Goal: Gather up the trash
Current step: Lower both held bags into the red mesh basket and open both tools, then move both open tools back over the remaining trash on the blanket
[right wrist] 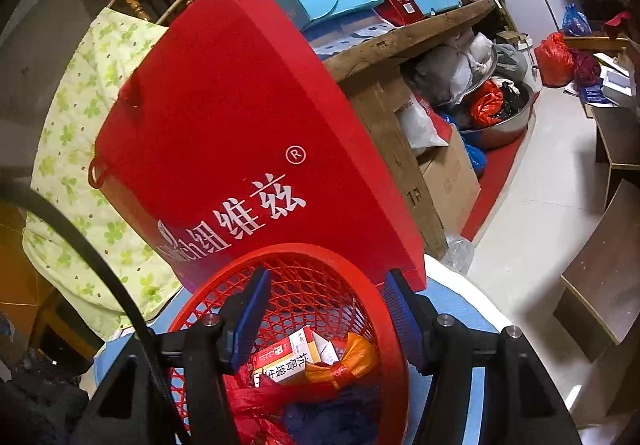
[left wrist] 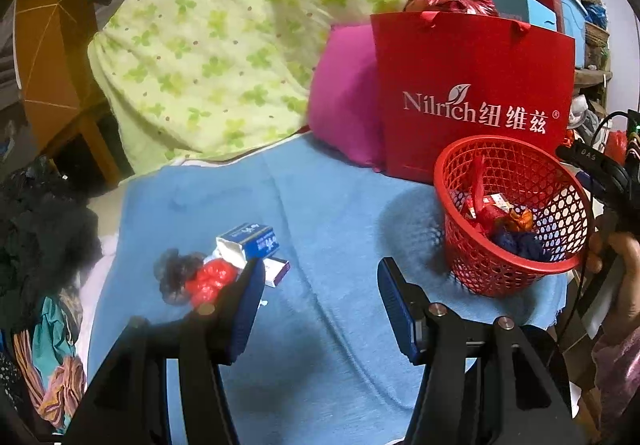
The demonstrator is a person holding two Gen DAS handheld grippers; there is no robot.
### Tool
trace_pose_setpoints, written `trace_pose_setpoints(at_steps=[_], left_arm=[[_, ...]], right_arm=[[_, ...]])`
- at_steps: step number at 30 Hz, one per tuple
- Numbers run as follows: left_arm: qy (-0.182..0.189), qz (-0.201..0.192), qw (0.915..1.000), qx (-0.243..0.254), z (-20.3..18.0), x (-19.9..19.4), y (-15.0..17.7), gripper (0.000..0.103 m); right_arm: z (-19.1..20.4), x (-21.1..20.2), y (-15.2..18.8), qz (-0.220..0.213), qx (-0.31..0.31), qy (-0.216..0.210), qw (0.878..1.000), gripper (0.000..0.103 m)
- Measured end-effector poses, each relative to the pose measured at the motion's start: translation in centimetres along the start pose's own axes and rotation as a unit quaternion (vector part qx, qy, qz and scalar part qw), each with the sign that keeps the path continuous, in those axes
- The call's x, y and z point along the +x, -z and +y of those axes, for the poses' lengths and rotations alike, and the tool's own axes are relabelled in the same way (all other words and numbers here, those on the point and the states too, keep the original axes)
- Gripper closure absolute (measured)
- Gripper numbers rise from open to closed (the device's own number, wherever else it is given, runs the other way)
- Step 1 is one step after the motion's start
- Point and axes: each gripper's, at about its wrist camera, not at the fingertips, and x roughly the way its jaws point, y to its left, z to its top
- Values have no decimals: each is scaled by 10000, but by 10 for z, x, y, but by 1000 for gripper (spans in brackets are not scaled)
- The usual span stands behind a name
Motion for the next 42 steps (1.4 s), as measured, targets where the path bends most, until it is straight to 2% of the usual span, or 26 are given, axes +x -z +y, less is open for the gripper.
trace_pose_setpoints(at_steps=[6, 13, 17, 21, 25, 32, 42], left_arm=[[-103, 35, 9999, -113, 15, 3, 4, 44], [-190, 24, 9994, -288, 31, 0, 9, 44], [-228, -17, 9990, -395, 41, -4, 12, 44], [-290, -49, 9983, -511, 54, -9, 14, 44], [-379, -74, 9974, -605, 68, -13, 19, 44], [-509, -62, 9950, -855, 95, -18, 31, 44], [-607, -22, 9918, -1125, 122, -19, 45, 44]], right_arm=[[-11, -21, -1, 19, 88, 25, 10000, 40], [-3, -78, -16, -494, -357, -36, 9981, 40], [29, -110, -25, -739, -753, -397, 9936, 40], [68, -128, -21, -718, -1086, -939, 9870, 40], [111, -138, -6, -478, -1502, -1511, 9759, 40], [174, -140, 40, 60, -2081, -2142, 9544, 40], [227, -127, 94, 615, -2593, -2493, 9310, 40]])
